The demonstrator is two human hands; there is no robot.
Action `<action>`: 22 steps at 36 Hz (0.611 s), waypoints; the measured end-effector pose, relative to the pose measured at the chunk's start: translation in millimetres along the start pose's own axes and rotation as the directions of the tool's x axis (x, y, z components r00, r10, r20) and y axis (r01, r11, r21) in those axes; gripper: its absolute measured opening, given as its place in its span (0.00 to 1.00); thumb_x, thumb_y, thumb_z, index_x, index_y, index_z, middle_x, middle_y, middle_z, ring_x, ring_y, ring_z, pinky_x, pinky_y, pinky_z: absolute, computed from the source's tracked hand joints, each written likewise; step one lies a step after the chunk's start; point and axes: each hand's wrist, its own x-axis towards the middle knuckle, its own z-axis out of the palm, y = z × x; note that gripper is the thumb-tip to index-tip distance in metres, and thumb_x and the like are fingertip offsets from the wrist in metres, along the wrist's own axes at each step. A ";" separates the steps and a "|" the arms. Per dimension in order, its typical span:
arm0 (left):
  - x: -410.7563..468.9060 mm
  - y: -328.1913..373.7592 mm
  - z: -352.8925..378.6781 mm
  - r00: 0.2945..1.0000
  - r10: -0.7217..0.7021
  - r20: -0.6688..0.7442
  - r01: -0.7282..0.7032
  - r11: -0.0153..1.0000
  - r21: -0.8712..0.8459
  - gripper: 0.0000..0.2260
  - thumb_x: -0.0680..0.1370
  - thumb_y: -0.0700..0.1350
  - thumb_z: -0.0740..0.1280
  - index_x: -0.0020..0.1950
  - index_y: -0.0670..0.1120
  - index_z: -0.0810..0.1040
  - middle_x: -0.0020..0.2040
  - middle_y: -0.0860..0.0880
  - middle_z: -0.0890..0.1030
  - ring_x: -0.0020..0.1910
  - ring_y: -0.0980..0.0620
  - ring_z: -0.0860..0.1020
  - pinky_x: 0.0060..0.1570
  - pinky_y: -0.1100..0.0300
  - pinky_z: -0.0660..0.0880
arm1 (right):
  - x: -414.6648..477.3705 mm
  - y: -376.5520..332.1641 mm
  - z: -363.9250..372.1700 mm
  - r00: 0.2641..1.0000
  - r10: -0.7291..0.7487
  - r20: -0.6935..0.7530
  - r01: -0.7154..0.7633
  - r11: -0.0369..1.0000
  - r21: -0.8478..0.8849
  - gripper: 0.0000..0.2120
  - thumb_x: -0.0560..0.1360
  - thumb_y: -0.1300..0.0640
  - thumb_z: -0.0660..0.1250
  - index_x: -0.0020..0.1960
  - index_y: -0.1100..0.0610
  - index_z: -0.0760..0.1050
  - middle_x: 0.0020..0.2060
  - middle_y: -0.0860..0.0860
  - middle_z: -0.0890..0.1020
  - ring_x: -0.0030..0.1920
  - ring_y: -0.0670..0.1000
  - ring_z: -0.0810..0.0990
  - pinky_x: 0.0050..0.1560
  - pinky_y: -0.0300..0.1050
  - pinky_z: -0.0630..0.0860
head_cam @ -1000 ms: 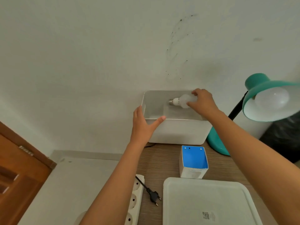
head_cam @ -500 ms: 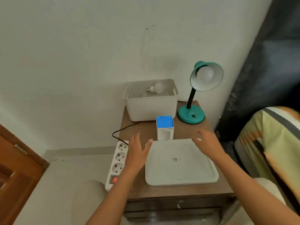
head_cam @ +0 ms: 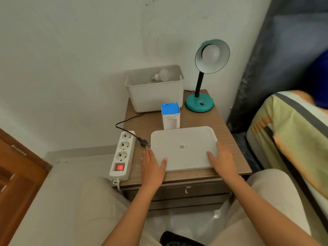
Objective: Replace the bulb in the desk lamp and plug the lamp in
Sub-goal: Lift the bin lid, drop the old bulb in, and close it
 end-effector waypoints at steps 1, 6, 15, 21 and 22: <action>0.1 0.8 -0.4 1.000 -0.005 0.011 0.005 1.000 -0.005 0.34 0.79 0.55 0.57 0.76 0.40 0.46 0.78 0.43 0.48 0.76 0.46 0.46 0.73 0.55 0.42 | -1.9 0.9 2.1 1.000 -0.007 -0.013 0.008 1.000 0.013 0.28 0.77 0.53 0.62 0.72 0.63 0.59 0.69 0.60 0.68 0.69 0.59 0.67 0.69 0.51 0.63; -0.9 2.1 -4.3 0.999 -0.006 0.041 0.008 0.999 -0.033 0.31 0.80 0.52 0.58 0.76 0.41 0.46 0.78 0.44 0.50 0.76 0.45 0.50 0.75 0.50 0.50 | -13.9 1.2 11.5 0.998 -0.008 -0.063 0.011 0.998 0.059 0.26 0.76 0.55 0.63 0.71 0.64 0.62 0.66 0.61 0.70 0.66 0.59 0.69 0.69 0.52 0.65; -11.1 10.8 -14.2 0.999 -0.033 0.042 0.040 0.984 -0.176 0.29 0.78 0.46 0.63 0.75 0.40 0.53 0.75 0.44 0.57 0.73 0.46 0.59 0.72 0.52 0.58 | -34.5 -1.7 11.4 0.989 0.026 -0.145 -0.004 0.989 0.145 0.22 0.75 0.57 0.65 0.66 0.65 0.66 0.61 0.61 0.74 0.62 0.59 0.72 0.64 0.50 0.69; -25.8 18.2 -23.7 0.999 -0.031 -0.007 0.028 0.957 -0.290 0.27 0.77 0.45 0.64 0.73 0.41 0.58 0.73 0.45 0.61 0.71 0.47 0.63 0.68 0.53 0.62 | -48.7 -10.4 -2.6 0.980 0.026 -0.198 0.011 0.983 0.185 0.26 0.76 0.58 0.65 0.70 0.65 0.63 0.66 0.61 0.72 0.66 0.59 0.70 0.67 0.50 0.66; -26.5 20.5 -27.1 1.000 -0.023 -0.015 0.017 0.952 -0.306 0.26 0.77 0.44 0.64 0.73 0.42 0.59 0.73 0.45 0.61 0.71 0.47 0.63 0.68 0.54 0.63 | -49.5 -13.5 -6.8 0.978 0.022 -0.208 0.019 0.981 0.191 0.27 0.76 0.57 0.65 0.71 0.64 0.62 0.67 0.60 0.70 0.68 0.58 0.69 0.68 0.50 0.65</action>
